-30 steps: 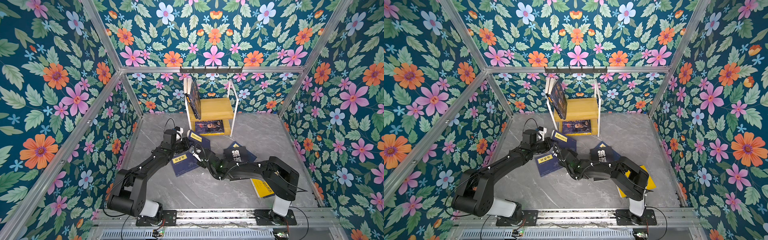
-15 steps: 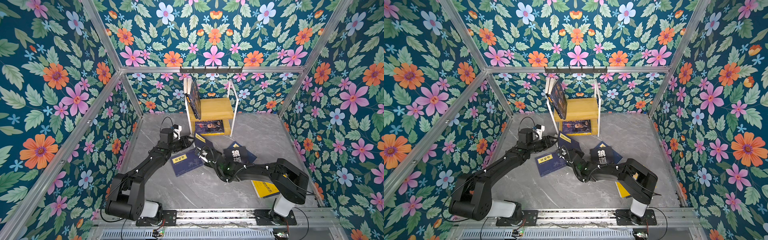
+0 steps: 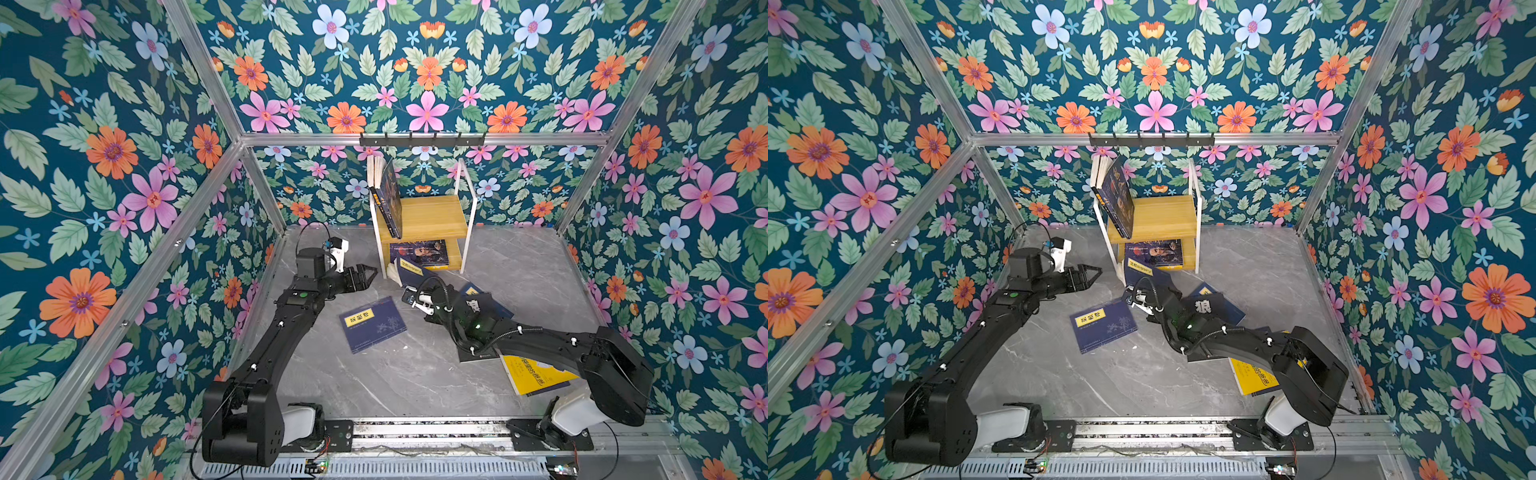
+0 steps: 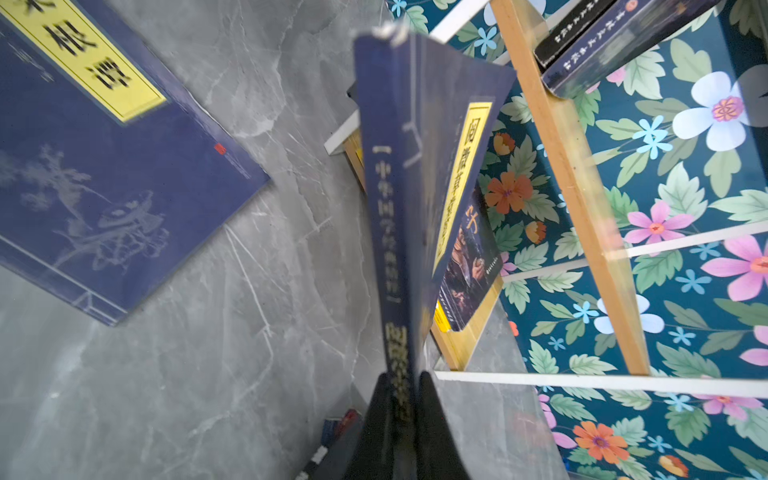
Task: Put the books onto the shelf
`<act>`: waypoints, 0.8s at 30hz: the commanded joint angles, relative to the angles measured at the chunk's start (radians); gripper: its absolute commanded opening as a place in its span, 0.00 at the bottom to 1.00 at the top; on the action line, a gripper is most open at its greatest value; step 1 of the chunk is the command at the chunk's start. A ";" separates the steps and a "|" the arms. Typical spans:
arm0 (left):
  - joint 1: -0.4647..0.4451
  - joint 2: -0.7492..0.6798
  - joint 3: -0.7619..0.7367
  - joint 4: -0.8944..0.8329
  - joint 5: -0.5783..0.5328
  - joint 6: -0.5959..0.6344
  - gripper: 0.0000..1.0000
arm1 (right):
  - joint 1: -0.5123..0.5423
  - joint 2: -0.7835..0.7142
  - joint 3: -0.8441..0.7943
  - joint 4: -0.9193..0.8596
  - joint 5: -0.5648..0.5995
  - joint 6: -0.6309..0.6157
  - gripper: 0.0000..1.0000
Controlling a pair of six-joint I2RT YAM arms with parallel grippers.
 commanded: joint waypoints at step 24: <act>0.159 -0.114 -0.143 -0.040 -0.073 0.210 0.99 | -0.142 0.392 0.293 0.297 0.121 -0.377 0.00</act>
